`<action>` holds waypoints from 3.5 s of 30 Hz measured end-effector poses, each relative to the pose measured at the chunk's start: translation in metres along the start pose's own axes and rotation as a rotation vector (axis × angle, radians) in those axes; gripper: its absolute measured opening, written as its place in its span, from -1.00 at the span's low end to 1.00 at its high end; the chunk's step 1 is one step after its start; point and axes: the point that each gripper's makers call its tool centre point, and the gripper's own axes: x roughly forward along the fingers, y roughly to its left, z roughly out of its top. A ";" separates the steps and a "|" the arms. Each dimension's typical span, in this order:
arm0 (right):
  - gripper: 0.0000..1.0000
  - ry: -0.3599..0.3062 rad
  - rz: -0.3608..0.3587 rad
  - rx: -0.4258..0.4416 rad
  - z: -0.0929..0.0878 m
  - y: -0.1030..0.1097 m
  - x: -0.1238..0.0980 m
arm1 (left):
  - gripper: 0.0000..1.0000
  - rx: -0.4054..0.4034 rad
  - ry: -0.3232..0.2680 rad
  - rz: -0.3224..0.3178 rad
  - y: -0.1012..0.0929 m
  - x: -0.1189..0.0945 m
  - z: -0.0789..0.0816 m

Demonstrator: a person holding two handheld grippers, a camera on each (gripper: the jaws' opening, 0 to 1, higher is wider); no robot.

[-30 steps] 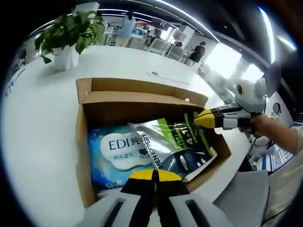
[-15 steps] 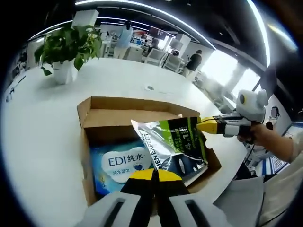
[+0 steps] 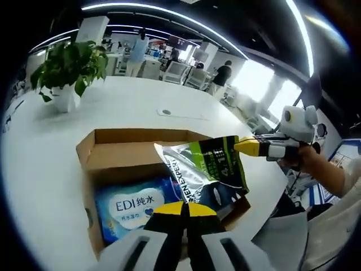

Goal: Operate the shoe box by opening the lid, removing the specified soft item, and placing it in the target area until the item is outside and the box remains undamaged.

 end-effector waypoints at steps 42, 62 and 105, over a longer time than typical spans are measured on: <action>-1.00 -0.040 -0.164 0.124 -0.018 -0.100 -0.090 | -1.00 0.091 0.073 -0.180 -0.099 0.089 0.010; -1.00 -0.020 -0.254 0.160 -0.041 -0.148 -0.118 | -1.00 0.149 0.128 -0.255 -0.140 0.133 0.003; -1.00 0.178 -0.341 0.111 -0.102 -0.211 -0.046 | -1.00 0.782 0.551 -0.100 -0.115 0.212 -0.033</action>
